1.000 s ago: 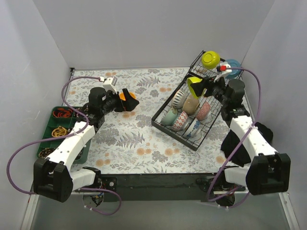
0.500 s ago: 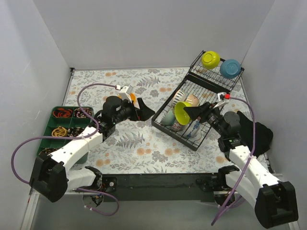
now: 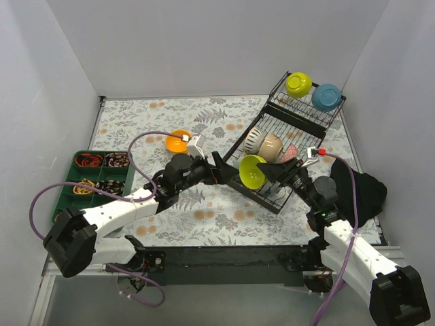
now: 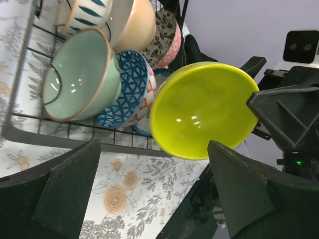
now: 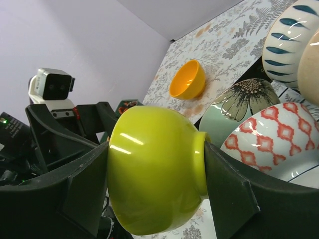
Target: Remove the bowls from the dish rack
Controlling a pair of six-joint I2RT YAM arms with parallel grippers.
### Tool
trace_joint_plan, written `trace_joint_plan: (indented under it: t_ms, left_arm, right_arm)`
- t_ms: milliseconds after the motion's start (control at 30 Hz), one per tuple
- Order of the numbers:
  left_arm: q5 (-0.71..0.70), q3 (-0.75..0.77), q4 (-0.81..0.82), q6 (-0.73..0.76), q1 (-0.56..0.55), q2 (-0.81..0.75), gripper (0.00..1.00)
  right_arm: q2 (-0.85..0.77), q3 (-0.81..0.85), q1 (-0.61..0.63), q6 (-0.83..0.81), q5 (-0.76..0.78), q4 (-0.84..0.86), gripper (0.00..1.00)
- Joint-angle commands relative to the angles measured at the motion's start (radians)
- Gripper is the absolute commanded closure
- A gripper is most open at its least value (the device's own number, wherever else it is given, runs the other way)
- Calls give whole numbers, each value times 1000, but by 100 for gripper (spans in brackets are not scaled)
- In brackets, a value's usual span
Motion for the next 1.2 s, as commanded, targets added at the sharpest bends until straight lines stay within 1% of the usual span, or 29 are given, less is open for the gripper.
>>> trace_joint_plan:
  t_ms: [0,67,133,167,233,267,333,367,433,467,567,600,667,700,733,800,833,900,933,1000,1033,1067,1100,1167]
  left_arm:
    - [-77,9,62,-34,-57,40,15]
    - [-103,13,61,-33,-81,59,19]
    - [-108,16,62,-39,-95,72,21]
    - [-140,18,61,-40,-106,84,25]
    - [-160,19,61,-45,-124,92,28]
    - [-181,21,59,-49,-127,102,32]
    - [-201,21,61,-65,-138,110,35]
    - [-218,23,61,-71,-141,112,39]
    - [-230,26,68,-88,-153,119,45]
    - [-236,29,73,-91,-157,119,51]
    - [-263,36,91,-100,-176,132,61]
    - [-269,39,96,-103,-180,133,69]
    - [-273,35,104,-115,-184,135,76]
    - [-275,30,117,-118,-187,135,85]
    - [-278,27,124,-122,-187,130,89]
    - [-283,16,128,-123,-189,124,100]
    - [-293,15,124,-122,-189,118,100]
    - [-307,15,98,-111,-187,101,100]
    - [-316,16,87,-105,-187,95,100]
    - [-353,32,34,-76,-187,75,100]
    - [-368,42,4,-60,-186,70,100]
    - [-390,61,-28,-45,-183,67,100]
    - [-396,93,-92,-16,-177,66,100]
    - [-408,124,-167,12,-157,66,100]
  right_arm:
    - [-30,-9,26,69,22,136,66]
    - [-35,-12,31,75,22,147,66]
    - [-41,-16,38,85,24,152,66]
    - [-41,-18,40,88,24,153,66]
    - [-47,-25,46,101,24,167,66]
    - [-45,-27,46,104,24,176,66]
    - [-47,-30,52,111,21,187,66]
    - [-47,-32,54,112,22,187,66]
    - [-47,-36,58,117,24,192,66]
    - [-48,-38,63,121,24,196,66]
    - [-54,-47,70,123,31,202,66]
    - [-54,-50,72,124,35,202,66]
    - [-62,-56,77,121,42,204,66]
    - [-62,-59,78,123,45,204,66]
    - [-64,-61,77,121,50,204,66]
    - [-65,-65,78,118,51,204,66]
    - [-65,-68,77,114,51,204,65]
    - [-68,-71,78,98,51,204,61]
    - [-71,-76,77,91,53,204,53]
    - [-81,-82,78,75,58,201,41]
    - [-87,-81,78,66,62,195,31]
    - [-99,-79,77,53,65,186,28]
    - [-107,-75,78,39,68,148,21]
    - [-136,-55,78,-20,87,101,15]
